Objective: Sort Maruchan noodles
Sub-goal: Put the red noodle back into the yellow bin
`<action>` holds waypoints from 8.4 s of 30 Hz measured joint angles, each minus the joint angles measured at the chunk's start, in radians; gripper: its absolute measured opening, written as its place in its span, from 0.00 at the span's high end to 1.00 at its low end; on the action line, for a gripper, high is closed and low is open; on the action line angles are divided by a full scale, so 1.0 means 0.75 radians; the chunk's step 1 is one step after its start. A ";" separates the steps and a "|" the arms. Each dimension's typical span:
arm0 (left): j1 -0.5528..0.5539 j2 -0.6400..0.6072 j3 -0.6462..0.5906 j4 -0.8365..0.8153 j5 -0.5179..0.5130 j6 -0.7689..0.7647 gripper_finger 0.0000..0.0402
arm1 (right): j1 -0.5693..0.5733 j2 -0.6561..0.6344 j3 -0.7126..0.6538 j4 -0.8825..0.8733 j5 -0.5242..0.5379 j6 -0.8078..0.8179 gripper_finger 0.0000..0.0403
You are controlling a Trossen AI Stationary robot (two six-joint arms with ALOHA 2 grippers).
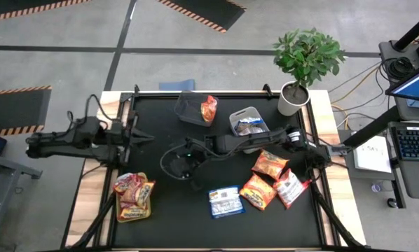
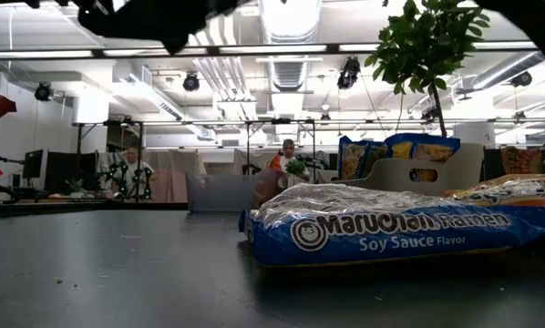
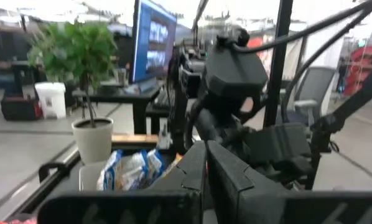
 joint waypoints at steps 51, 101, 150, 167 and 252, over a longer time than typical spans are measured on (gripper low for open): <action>-0.843 0.865 0.681 -1.321 0.061 -2.277 1.00 | -0.108 -1.333 -1.618 0.895 0.106 -0.173 0.98; -1.081 1.065 0.679 -1.695 -0.349 -2.468 0.47 | -0.108 -1.291 -1.621 0.970 0.105 -0.194 0.98; -1.082 1.085 0.621 -1.754 0.129 -2.593 1.00 | -0.108 -1.291 -1.621 0.970 0.106 -0.195 0.98; -1.075 1.178 0.478 -1.639 0.057 -2.587 1.00 | -0.108 -1.291 -1.621 0.969 0.107 -0.193 0.98; -1.008 1.062 0.611 -1.754 0.068 -2.298 1.00 | -0.108 -1.290 -1.621 0.965 0.119 -0.193 0.98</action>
